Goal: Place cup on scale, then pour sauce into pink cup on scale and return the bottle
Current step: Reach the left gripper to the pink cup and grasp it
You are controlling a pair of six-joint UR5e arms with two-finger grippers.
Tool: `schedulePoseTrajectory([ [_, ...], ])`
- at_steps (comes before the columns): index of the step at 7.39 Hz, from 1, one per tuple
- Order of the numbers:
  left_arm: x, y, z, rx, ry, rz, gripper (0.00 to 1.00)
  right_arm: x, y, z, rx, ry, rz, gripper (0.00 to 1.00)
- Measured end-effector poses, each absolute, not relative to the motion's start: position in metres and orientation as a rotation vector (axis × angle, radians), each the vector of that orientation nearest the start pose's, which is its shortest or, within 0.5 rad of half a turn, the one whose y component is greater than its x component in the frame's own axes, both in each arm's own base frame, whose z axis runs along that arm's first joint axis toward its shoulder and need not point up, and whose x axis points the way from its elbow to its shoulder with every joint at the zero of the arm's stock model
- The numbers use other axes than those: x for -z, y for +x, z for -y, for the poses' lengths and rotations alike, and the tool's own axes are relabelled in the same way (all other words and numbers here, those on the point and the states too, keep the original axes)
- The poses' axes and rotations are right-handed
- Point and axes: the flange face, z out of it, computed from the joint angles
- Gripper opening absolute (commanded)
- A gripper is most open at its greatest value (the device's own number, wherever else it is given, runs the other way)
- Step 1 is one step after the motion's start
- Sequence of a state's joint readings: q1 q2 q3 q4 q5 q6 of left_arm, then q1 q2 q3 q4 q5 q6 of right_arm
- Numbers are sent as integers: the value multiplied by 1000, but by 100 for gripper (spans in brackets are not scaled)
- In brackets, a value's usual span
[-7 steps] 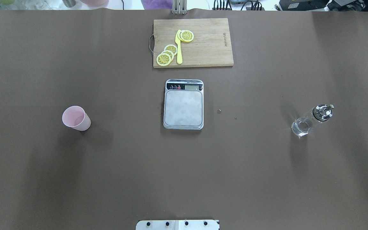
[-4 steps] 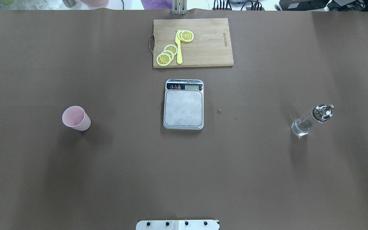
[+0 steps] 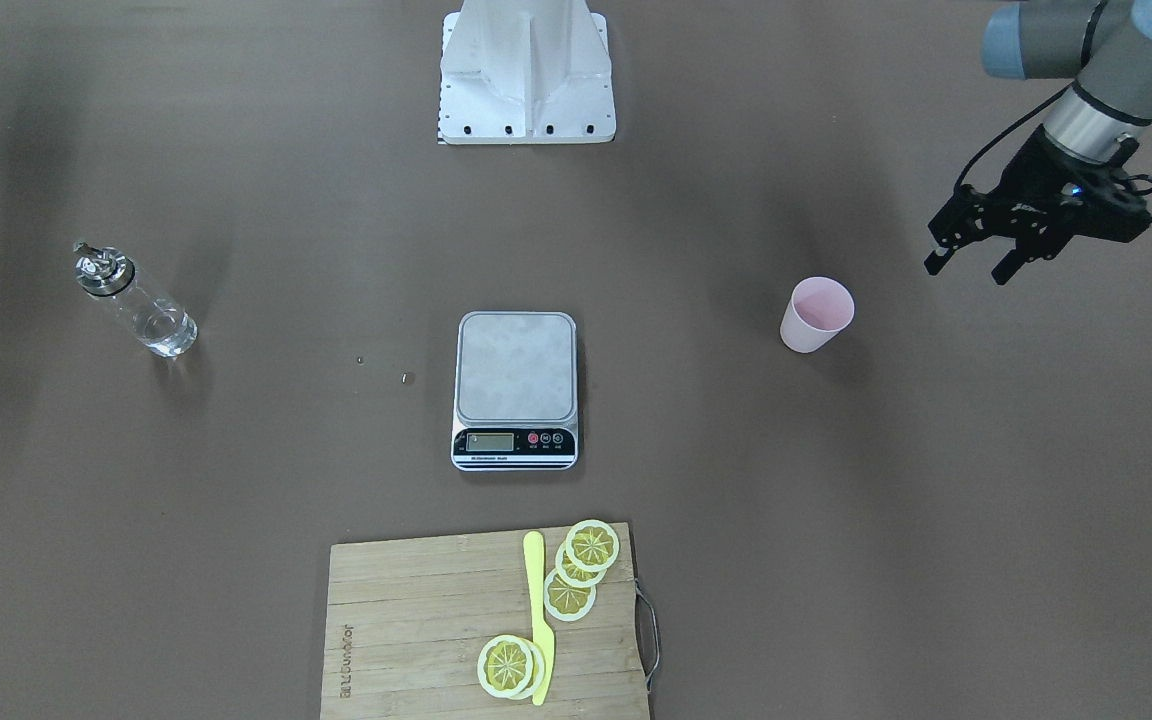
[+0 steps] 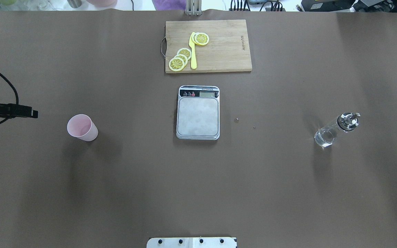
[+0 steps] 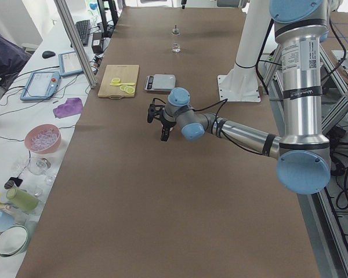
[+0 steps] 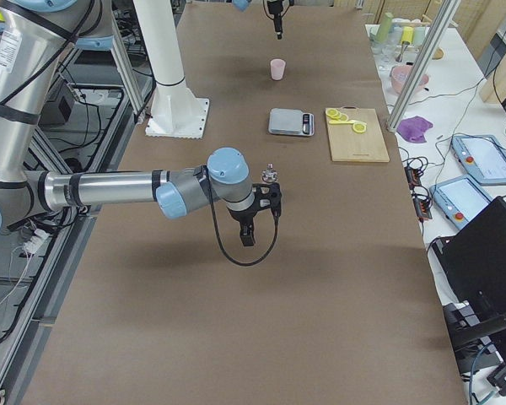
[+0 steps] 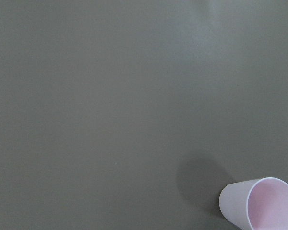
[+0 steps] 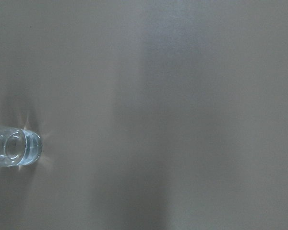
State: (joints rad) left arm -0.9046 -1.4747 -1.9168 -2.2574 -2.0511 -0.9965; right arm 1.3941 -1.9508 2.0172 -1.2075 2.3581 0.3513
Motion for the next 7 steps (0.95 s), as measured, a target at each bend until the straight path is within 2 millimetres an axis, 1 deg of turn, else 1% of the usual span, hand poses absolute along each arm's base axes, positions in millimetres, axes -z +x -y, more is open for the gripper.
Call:
schedulePoseTrajectory([
  [2, -448, 261, 431, 52, 298, -987, 88, -554, 0, 359, 5, 190, 852, 100],
  [3, -441, 280, 436, 39, 308, -991, 80, -554, 0, 359, 5, 190, 852, 100],
  [4, -436, 296, 440, 28, 312, -995, 67, -554, 0, 359, 4, 190, 851, 100],
  [5, -434, 304, 442, 22, 313, -996, 59, -555, 0, 359, 4, 189, 851, 100],
  [7, -433, 311, 438, 9, 309, -997, 54, -555, 0, 359, 4, 188, 851, 100],
])
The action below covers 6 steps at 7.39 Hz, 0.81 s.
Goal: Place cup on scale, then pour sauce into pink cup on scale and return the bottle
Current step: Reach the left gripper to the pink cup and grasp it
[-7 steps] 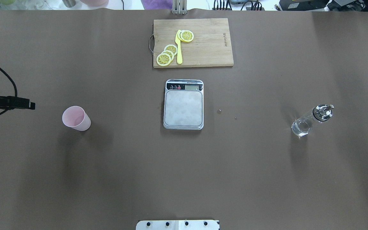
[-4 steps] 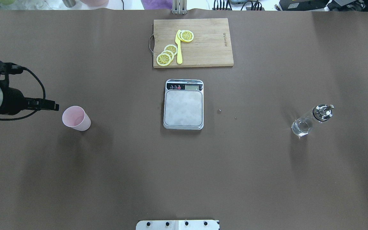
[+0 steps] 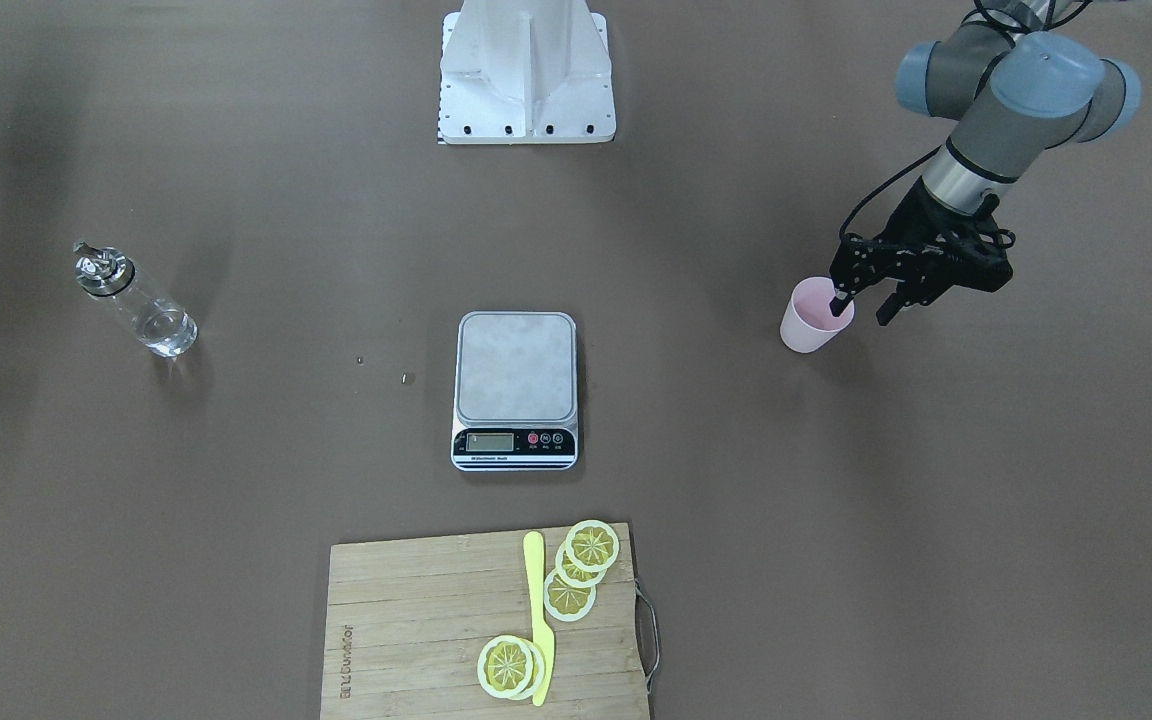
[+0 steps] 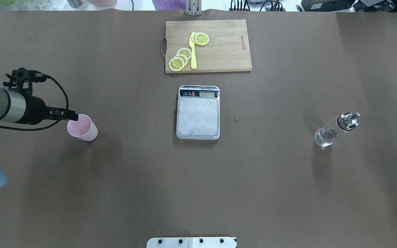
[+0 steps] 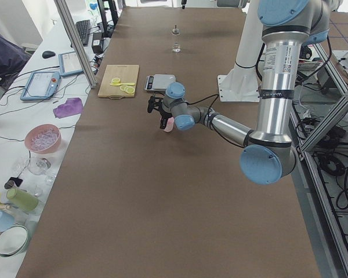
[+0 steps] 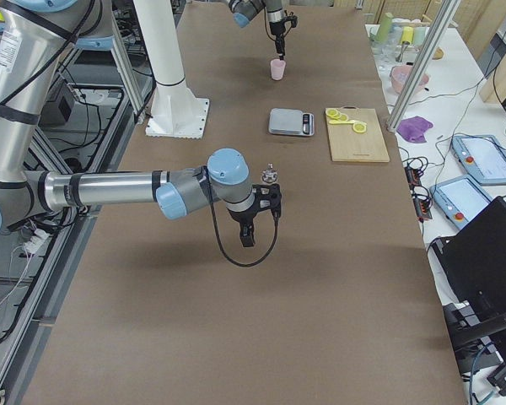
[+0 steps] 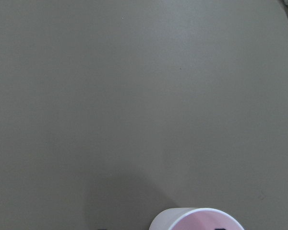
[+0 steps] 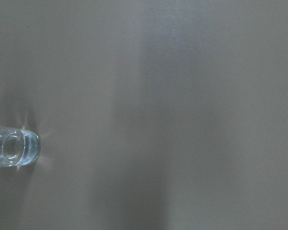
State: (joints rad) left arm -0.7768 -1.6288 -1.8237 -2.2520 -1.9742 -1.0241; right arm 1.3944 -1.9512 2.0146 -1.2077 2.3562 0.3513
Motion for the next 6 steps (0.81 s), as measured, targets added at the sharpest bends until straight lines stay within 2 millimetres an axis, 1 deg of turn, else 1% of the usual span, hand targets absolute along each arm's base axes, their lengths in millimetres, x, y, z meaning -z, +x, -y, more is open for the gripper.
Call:
schedulePoseTrajectory([
  [1, -434, 316, 434, -2, 305, -998, 53, -555, 0, 359, 4, 188, 851, 100],
  [2, -434, 319, 431, -11, 301, -999, 49, -556, 0, 359, 3, 187, 851, 100],
  [3, -434, 321, 429, -16, 299, -999, 42, -556, 0, 359, 3, 186, 850, 100],
  [4, -435, 322, 428, -19, 296, -998, 26, -557, 0, 359, 3, 185, 850, 100],
  [5, -436, 322, 428, -19, 294, -996, 3, -557, 0, 358, 3, 185, 850, 100],
  [6, -438, 323, 427, -18, 292, -994, 0, -557, 0, 358, 3, 184, 850, 100],
])
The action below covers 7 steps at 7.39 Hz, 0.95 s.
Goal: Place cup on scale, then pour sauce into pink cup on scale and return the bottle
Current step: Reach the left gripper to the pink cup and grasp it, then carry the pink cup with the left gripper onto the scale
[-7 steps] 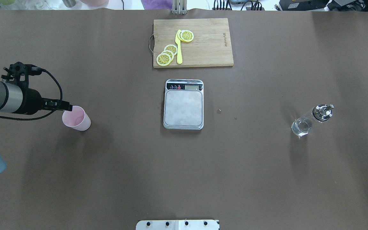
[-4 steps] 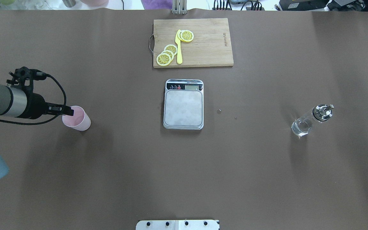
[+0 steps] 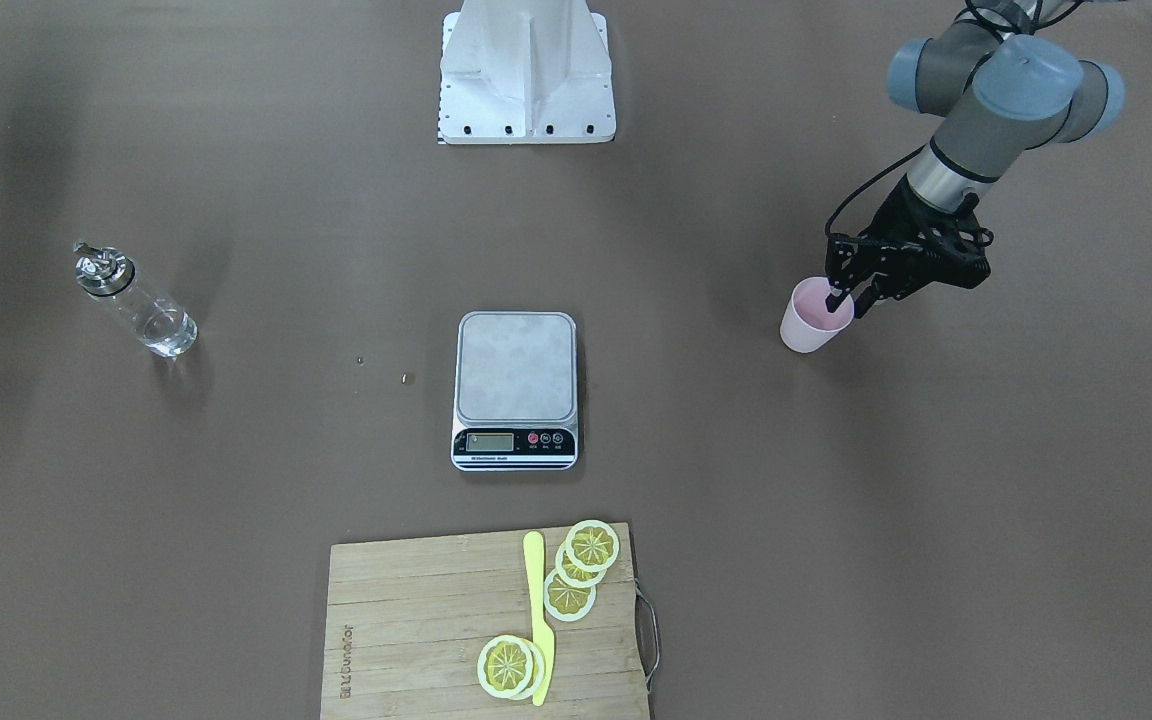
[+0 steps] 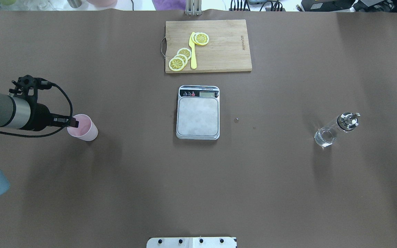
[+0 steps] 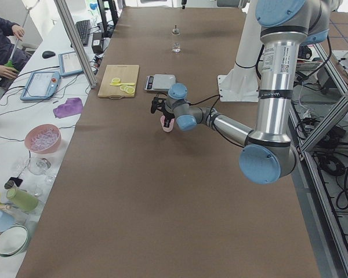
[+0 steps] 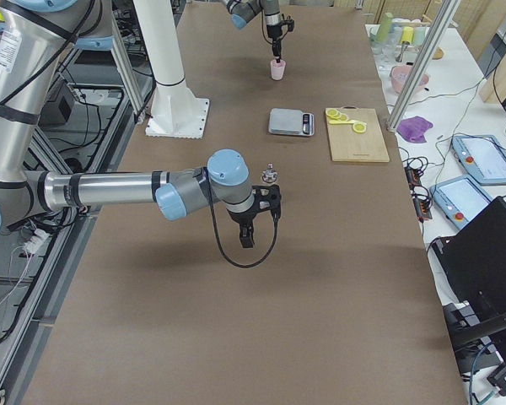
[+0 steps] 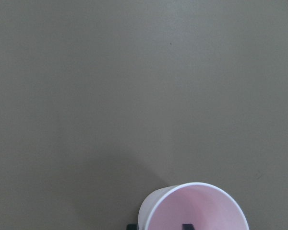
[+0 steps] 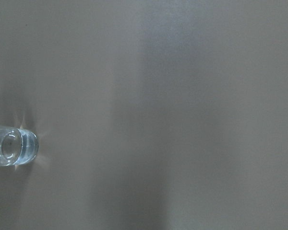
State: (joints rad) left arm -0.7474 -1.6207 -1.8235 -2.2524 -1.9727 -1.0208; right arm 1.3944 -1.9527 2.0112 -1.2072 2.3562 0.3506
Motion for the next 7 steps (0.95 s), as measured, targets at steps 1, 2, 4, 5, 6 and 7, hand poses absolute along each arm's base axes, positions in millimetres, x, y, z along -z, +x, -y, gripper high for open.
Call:
schedulePoseTrajectory([
  [1, -439, 322, 427, -17, 291, -994, 0, -558, 0, 358, 3, 184, 850, 100],
  [2, -438, 321, 427, -16, 291, -995, 0, -558, 0, 358, 3, 184, 850, 100],
  [4, -430, 318, 427, -13, 300, -1007, 0, -558, 0, 358, 5, 184, 849, 100],
  [5, -422, 316, 428, -11, 307, -1013, 0, -559, 0, 358, 5, 184, 849, 100],
  [6, -406, 316, 431, -5, 305, -1010, 0, -559, 0, 358, 5, 183, 849, 100],
  [7, -373, 321, 438, 13, 286, -993, 0, -559, 0, 357, 3, 181, 849, 100],
])
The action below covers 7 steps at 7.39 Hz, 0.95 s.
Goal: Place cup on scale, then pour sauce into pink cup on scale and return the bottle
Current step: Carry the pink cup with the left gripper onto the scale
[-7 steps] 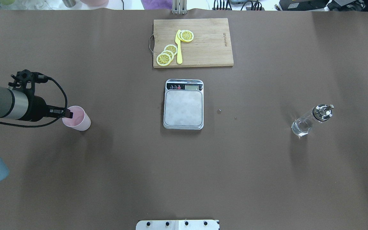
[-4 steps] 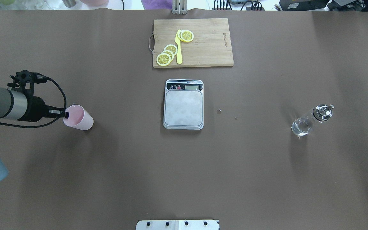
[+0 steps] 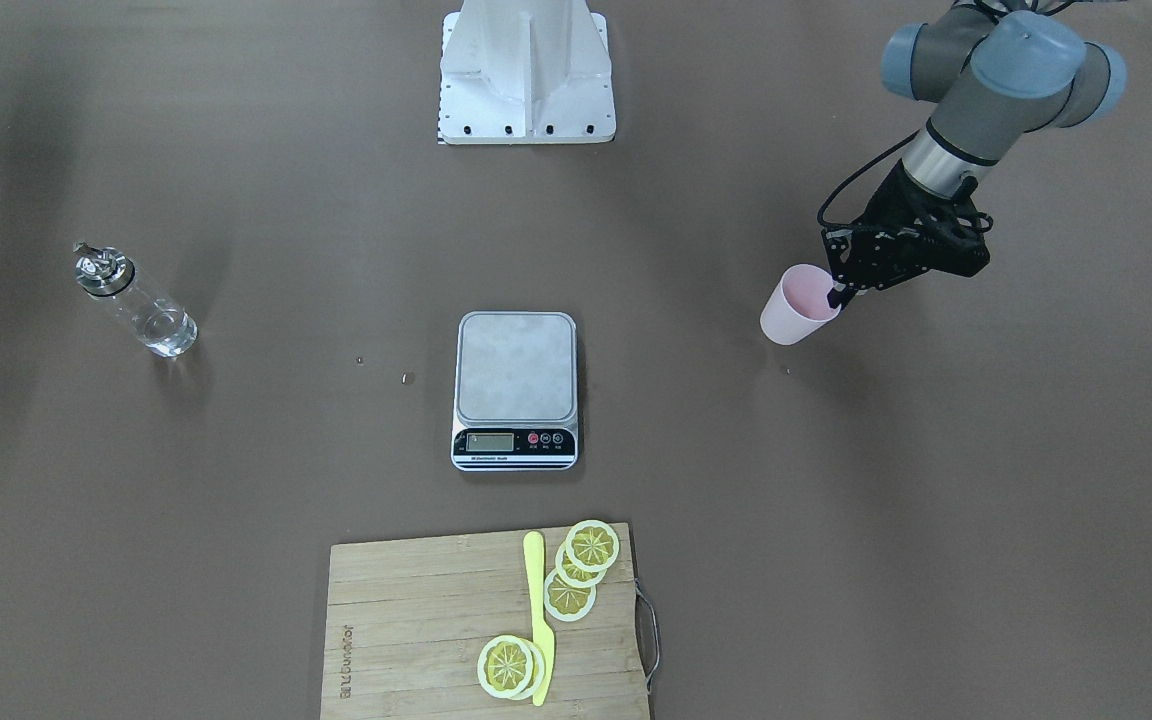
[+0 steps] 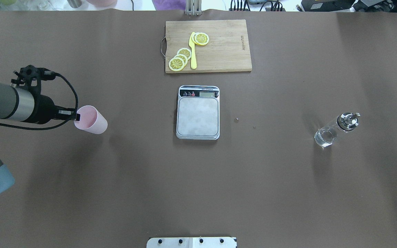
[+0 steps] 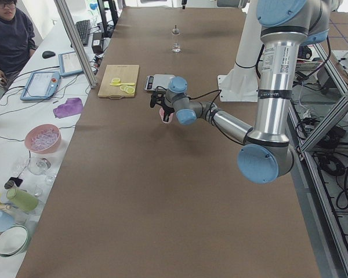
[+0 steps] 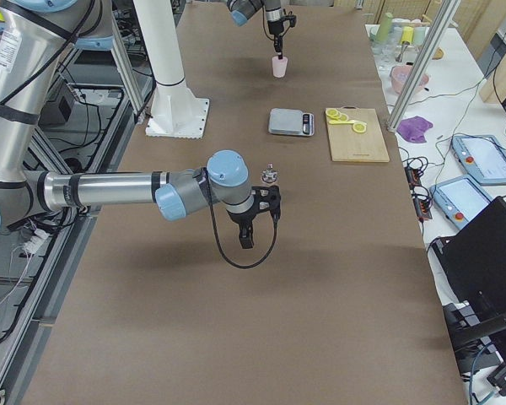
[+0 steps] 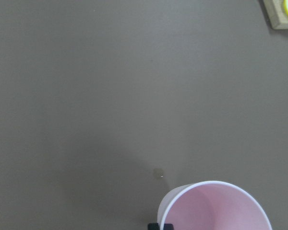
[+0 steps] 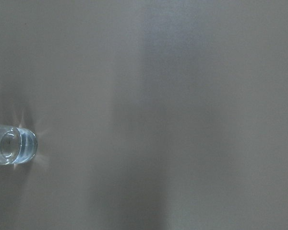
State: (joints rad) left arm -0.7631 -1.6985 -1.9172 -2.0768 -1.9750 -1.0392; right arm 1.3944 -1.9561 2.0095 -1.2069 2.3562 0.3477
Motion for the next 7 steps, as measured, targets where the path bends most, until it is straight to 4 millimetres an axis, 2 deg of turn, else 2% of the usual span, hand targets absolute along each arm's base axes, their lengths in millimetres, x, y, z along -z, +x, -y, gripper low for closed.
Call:
schedulePoseTrajectory([
  [2, -280, 348, 457, 84, 224, -928, 0, -560, 0, 356, 2, 179, 848, 100],
  [3, -236, 367, 460, 109, 199, -900, 0, -561, 0, 356, 1, 178, 848, 100],
  [4, -201, 391, 459, 131, 170, -894, 0, -561, 0, 356, 0, 177, 848, 100],
  [6, -149, 450, 460, 159, 148, -895, 0, -561, 0, 356, -1, 176, 848, 100],
  [7, -133, 474, 462, 161, 146, -894, 0, -561, 0, 356, -1, 177, 848, 100],
])
